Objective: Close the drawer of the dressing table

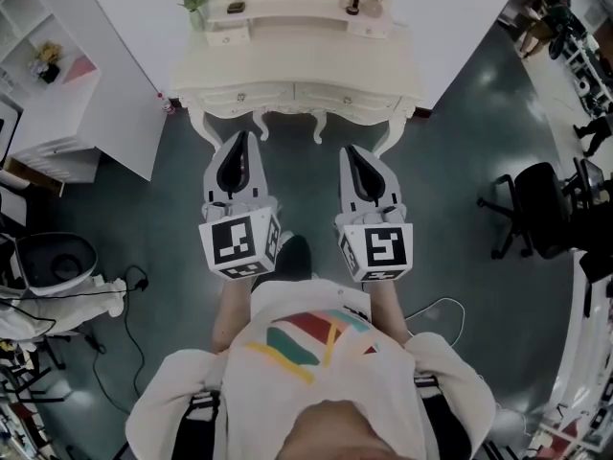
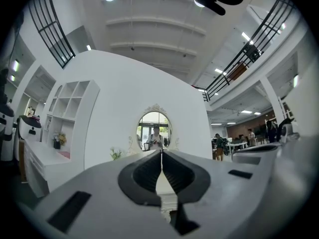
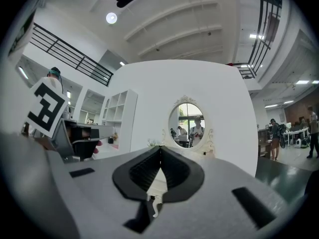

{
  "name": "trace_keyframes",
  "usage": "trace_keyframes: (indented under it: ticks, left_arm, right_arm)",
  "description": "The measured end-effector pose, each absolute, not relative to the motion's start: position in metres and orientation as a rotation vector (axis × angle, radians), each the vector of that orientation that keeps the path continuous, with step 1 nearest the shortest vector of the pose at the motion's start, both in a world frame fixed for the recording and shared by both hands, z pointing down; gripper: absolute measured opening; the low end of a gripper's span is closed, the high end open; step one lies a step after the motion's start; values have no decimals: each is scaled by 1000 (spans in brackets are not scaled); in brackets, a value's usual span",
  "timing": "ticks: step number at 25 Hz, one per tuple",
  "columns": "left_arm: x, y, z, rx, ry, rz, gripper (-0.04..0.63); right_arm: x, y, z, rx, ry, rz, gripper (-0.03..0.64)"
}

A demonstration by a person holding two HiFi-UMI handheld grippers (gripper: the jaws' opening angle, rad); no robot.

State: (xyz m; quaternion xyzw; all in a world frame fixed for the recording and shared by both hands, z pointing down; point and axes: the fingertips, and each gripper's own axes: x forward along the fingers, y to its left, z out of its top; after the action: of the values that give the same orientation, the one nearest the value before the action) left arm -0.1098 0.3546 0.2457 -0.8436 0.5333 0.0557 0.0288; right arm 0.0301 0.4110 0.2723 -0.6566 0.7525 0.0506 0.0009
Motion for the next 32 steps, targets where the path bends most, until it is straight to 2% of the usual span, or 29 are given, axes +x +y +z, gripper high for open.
trace_keyframes:
  ticks: [22,32]
  left_arm:
    - [-36,121,250,-2732,1522,272,8]
    - [-6,-10,220,-2729,1381,265,8]
  right_arm:
    - [84,215,267,-2173,2336,213,0]
    - [101,71,252,-2193,2277,195,0]
